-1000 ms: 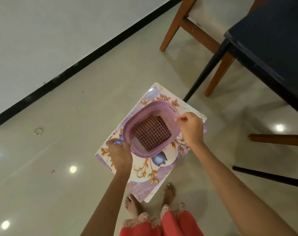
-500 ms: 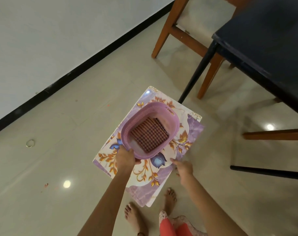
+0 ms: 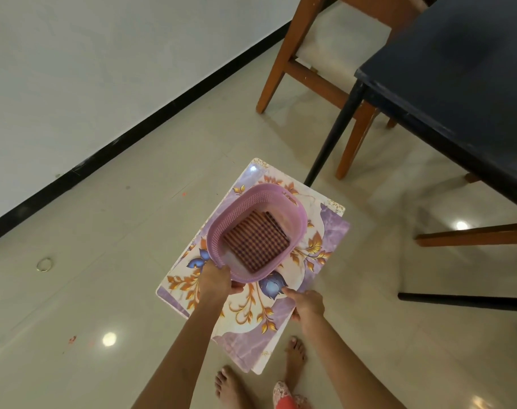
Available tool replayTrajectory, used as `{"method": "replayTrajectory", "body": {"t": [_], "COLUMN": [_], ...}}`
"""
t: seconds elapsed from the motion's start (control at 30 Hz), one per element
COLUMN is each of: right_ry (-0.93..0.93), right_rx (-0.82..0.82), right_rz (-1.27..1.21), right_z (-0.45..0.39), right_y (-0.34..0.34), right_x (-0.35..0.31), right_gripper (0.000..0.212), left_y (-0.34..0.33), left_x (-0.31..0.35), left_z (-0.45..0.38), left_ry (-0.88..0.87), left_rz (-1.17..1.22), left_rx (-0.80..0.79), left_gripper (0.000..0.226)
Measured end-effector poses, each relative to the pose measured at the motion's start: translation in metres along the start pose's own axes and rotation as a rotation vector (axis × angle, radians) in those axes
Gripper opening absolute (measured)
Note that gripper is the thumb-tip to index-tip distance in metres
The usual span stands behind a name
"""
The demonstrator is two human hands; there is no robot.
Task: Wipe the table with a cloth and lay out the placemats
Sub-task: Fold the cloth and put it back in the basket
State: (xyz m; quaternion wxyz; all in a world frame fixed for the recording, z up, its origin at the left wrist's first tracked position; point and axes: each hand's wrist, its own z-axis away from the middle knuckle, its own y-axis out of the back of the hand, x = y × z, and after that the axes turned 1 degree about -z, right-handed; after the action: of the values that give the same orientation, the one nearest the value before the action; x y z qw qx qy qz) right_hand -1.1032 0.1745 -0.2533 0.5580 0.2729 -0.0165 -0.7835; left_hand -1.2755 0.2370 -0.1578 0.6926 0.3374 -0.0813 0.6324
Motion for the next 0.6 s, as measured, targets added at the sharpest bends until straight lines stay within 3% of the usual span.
{"method": "replayTrajectory", "body": {"t": [0.23, 0.6], "right_ry": [0.011, 0.056], "right_rx": [0.016, -0.058], "right_rz": [-0.028, -0.211], "right_z": [0.002, 0.007], "right_y": [-0.002, -0.010], "right_x": [0.002, 0.018], "right_gripper": [0.038, 0.054], "left_y": [0.001, 0.003], "left_x": [0.004, -0.001], "left_z": [0.004, 0.004], "left_ry": [-0.001, -0.048], "left_rz": [0.042, 0.018], "left_rx": [0.008, -0.020], "left_gripper": [0.028, 0.027]}}
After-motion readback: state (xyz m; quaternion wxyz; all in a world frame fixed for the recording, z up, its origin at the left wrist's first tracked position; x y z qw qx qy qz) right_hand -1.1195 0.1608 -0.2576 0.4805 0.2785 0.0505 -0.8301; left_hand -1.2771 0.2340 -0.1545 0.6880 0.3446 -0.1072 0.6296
